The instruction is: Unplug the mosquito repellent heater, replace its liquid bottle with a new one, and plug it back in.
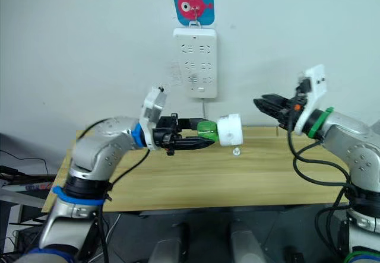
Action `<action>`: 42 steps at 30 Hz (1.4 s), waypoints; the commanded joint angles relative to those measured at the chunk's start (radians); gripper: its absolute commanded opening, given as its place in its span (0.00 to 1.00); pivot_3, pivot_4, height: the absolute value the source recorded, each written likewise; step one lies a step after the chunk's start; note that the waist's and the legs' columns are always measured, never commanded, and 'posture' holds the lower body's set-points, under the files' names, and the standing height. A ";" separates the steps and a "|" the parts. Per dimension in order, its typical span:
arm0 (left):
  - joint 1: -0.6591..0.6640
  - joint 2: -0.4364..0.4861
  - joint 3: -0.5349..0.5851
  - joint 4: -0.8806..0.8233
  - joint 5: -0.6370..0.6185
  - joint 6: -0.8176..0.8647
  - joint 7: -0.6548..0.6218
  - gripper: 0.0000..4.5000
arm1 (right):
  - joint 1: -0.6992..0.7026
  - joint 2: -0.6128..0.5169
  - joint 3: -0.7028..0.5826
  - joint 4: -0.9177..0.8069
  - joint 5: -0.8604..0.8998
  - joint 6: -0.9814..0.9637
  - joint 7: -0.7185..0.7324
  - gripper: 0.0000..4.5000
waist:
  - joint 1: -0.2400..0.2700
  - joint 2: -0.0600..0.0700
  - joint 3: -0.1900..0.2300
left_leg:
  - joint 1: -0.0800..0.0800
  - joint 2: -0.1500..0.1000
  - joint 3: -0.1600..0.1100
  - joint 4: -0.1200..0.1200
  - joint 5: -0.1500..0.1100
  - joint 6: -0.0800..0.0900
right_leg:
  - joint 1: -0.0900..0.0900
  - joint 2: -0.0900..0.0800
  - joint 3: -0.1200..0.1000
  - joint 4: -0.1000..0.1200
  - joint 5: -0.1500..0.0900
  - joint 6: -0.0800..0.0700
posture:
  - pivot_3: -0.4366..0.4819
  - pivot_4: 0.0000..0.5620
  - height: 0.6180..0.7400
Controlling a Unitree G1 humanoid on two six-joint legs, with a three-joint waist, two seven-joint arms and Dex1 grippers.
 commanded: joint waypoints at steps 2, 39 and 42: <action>0.051 -0.114 -0.008 -0.006 0.154 -0.283 0.158 0.51 | 0.188 0.122 -0.160 -0.186 0.298 0.004 -0.272 0.78 | 0.000 0.000 -0.001 | 0.001 0.000 0.000 0.000 0.000 0.000 | 0.001 0.000 0.000 0.001 0.000 0.000 | 0.34 0.33 1.00; 0.124 -0.279 -0.116 0.027 0.346 -0.583 0.392 0.51 | 0.143 0.362 0.232 -0.180 0.657 -0.458 -0.786 0.72 | -0.016 0.003 -0.011 | 0.001 0.000 0.002 0.000 0.000 0.000 | 0.001 0.003 0.003 -0.001 -0.003 0.006 | 0.33 0.31 1.00; 0.121 -0.282 -0.124 0.035 0.361 -0.606 0.397 0.51 | 0.145 0.355 0.237 -0.181 0.667 -0.460 -0.783 0.69 | -0.014 0.003 -0.011 | 0.001 0.000 0.002 0.000 0.000 0.000 | 0.001 0.003 0.003 -0.001 -0.003 0.006 | 0.33 0.31 1.00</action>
